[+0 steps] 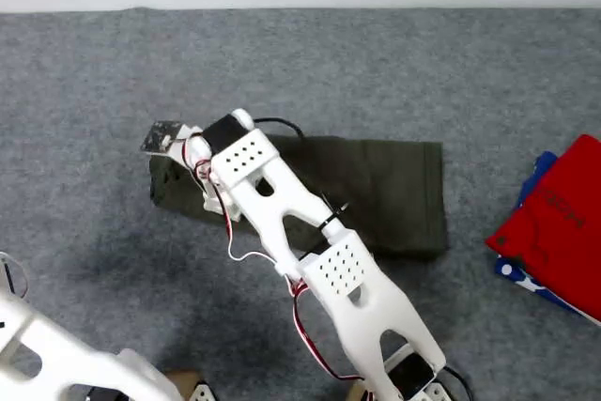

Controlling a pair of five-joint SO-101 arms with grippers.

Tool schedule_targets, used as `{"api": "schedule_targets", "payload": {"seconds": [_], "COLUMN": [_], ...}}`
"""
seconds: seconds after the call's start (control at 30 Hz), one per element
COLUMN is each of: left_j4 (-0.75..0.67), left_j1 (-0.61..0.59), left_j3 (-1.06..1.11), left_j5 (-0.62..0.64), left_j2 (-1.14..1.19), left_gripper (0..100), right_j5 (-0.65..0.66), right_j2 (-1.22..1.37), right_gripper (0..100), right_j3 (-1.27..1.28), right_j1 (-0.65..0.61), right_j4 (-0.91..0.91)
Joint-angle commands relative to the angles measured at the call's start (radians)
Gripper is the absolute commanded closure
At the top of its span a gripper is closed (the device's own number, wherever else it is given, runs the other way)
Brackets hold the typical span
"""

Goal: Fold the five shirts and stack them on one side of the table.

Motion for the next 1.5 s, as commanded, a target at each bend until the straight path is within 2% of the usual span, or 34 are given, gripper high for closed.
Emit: {"api": "schedule_targets", "payload": {"seconds": [0.0,0.1,0.2,0.57,0.63,0.77,0.83,1.07,1.2,1.47], "left_j4": [0.029,0.043,0.06,0.135,0.138,0.15,0.152,0.149,0.143,0.143], "left_j1": [0.003,0.0,0.0,0.009,0.026,0.077,0.1,0.186,0.203,0.203], "left_j3": [-0.007,-0.013,-0.013,-0.024,-0.022,-0.018,-0.016,-0.008,0.035,0.062], "left_j5": [-0.008,-0.009,-0.008,-0.008,-0.008,-0.008,-0.006,-0.006,-0.006,-0.006], "left_j2": [-0.028,-0.029,-0.029,-0.029,-0.029,-0.029,-0.026,-0.021,-0.021,-0.021], "left_gripper": [98,98,98,98,98,98,98,98,98,98], "right_j5": [-0.011,-0.014,-0.075,-0.25,-0.298,-0.408,-0.442,-0.486,-0.534,-0.537], "right_j2": [-0.093,-0.186,-0.297,-0.8,-0.842,-0.852,-0.848,-0.788,-0.725,-0.573], "right_gripper": [99.0,99.0,99.0,98.7,95.3,81.9,78.6,74.6,67.4,67.0], "right_j3": [-0.051,-0.038,0.049,0.73,0.812,0.927,0.97,1.0,1.0,0.999], "right_j1": [0.01,0.053,0.122,0.429,0.486,0.61,0.659,0.733,0.766,0.759], "right_j4": [0.044,0.044,0.044,0.038,0.008,-0.081,-0.145,-0.294,-0.343,-0.433]}}
